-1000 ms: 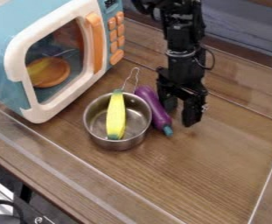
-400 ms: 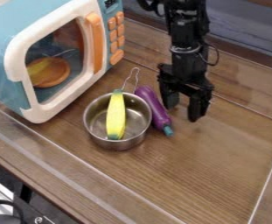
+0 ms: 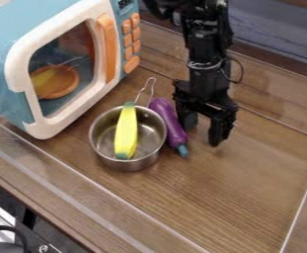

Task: Put the eggplant in the silver pot

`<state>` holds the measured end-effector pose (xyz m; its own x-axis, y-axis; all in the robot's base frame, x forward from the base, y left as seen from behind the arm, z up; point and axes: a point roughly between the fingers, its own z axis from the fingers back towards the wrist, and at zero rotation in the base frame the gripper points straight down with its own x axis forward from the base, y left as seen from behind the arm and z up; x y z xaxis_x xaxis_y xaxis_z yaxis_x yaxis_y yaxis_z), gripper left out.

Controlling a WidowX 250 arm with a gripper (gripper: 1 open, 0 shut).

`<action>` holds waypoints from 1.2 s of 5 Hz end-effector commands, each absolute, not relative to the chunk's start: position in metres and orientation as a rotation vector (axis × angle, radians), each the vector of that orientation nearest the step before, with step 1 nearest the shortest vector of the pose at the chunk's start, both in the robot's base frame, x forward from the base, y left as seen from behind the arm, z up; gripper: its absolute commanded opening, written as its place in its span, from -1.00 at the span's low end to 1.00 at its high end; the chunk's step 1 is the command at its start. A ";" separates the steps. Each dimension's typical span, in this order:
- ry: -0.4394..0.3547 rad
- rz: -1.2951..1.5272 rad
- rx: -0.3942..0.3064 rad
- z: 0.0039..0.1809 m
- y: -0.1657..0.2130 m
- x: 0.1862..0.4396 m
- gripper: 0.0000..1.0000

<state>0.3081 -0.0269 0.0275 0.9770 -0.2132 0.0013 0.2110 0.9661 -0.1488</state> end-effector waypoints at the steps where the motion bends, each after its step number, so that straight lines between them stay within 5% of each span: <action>1: -0.059 -0.245 -0.144 0.050 -0.023 0.323 1.00; 6: -0.065 -0.182 -0.138 0.044 0.000 0.317 1.00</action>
<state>0.3098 -0.0031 0.0225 0.9832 -0.1823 0.0082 0.1815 0.9722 -0.1480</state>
